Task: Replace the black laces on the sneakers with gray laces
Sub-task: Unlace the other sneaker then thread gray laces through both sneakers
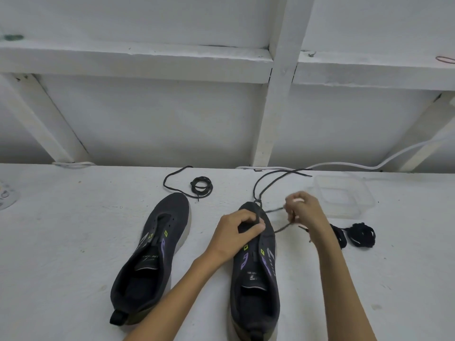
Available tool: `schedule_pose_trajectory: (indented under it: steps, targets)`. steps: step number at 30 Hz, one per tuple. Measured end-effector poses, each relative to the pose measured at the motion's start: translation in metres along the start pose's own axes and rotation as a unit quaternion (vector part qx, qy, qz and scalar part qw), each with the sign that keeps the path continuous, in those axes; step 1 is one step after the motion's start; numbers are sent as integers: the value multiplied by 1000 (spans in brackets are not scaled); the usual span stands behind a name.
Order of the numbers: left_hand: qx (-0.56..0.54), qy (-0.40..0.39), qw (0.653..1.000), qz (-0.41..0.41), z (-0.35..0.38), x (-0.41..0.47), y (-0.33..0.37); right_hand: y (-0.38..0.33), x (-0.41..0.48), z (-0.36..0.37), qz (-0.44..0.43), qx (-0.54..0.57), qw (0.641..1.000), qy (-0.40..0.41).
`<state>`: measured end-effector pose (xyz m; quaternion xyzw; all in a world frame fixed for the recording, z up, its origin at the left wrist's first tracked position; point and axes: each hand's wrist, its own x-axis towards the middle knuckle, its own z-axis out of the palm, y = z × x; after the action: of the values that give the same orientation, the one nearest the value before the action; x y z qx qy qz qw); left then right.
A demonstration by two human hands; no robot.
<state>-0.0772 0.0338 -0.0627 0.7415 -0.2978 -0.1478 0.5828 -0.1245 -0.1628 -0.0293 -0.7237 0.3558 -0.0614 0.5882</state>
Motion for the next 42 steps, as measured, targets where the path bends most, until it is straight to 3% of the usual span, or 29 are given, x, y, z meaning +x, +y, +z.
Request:
schedule_pose_trajectory:
  steps: [2, 4, 6, 10, 15, 19, 22, 31, 36, 42]
  targets:
    - [-11, 25, 1000, -5, 1, 1, 1, 12, -5, -15, 26, -161, 985, -50]
    - [5, 37, 999, 8, 2, 4, 2, 11, -14, -19, -14, -244, 967, -69]
    - [16, 36, 999, 14, 3, 7, 3, 1, -23, -13, -84, -202, 973, -72]
    - [35, 22, 999, 16, 5, 9, 7, -21, -35, 14, -95, -90, 977, -166]
    - [65, 31, 997, 15, 3, 6, -3, -22, -35, 33, -142, 39, 983, -110]
    - [25, -15, 999, -14, 1, -3, -15, -26, -36, 33, -170, 21, 980, -97]
    - [54, -24, 998, -36, 2, -2, -15, -34, -37, 33, -197, 27, 975, -98]
    - [107, -48, 992, -39, 0, -2, -19, -116, -37, 8, -260, 221, 939, -30]
    - [127, -57, 989, -50, -3, -5, -10, -122, -41, 21, -246, 254, 933, -64]
    - [36, -61, 996, -56, -4, -5, 2, -116, -43, 15, -244, 236, 937, -80]
